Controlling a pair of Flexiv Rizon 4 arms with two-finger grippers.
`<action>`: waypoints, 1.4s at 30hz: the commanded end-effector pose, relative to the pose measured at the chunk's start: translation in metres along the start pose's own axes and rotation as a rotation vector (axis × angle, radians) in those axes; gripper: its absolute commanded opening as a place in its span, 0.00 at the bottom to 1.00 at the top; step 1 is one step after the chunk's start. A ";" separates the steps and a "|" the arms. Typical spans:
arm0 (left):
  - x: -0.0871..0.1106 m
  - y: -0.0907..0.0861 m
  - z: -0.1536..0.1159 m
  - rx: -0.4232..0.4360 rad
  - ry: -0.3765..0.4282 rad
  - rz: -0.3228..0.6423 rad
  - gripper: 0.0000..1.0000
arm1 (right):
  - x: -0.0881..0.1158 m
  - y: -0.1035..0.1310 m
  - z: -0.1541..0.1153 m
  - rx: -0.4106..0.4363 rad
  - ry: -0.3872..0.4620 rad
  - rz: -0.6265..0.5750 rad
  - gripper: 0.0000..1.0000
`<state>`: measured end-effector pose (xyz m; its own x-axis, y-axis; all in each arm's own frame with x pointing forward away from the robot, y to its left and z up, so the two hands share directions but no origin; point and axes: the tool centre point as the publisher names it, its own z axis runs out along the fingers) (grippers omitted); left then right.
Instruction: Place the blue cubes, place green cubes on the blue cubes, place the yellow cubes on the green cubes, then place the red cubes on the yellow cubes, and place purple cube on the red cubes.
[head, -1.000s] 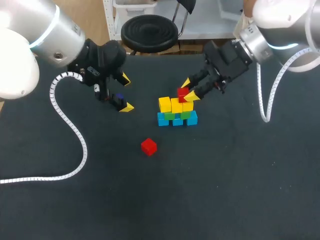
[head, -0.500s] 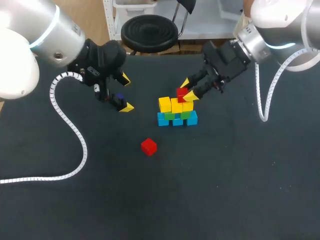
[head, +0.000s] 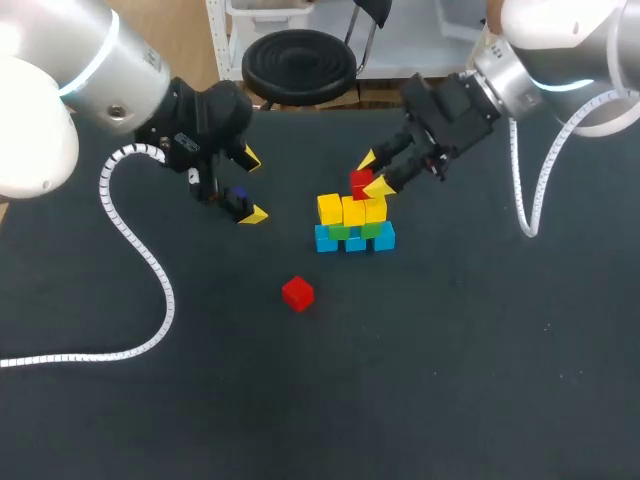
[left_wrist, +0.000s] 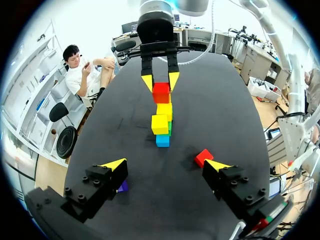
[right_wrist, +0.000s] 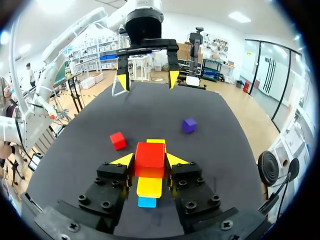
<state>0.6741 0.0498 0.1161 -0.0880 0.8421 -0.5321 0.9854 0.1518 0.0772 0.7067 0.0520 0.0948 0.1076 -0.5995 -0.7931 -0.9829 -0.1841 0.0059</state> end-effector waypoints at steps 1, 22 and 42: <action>-0.001 0.000 0.000 -0.001 0.005 -0.001 1.00 | -0.001 0.009 0.000 0.017 0.006 0.004 0.00; -0.001 0.000 0.000 -0.001 0.005 -0.001 1.00 | 0.008 0.019 0.002 0.020 0.002 0.039 0.00; -0.001 0.000 0.000 -0.001 0.005 -0.001 1.00 | 0.015 0.006 0.001 0.013 -0.003 0.041 0.00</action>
<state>0.6741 0.0498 0.1161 -0.0880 0.8421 -0.5321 0.9854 0.1518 0.0772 0.6979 0.0428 0.0828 0.0660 -0.6065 -0.7923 -0.9894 -0.1430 0.0271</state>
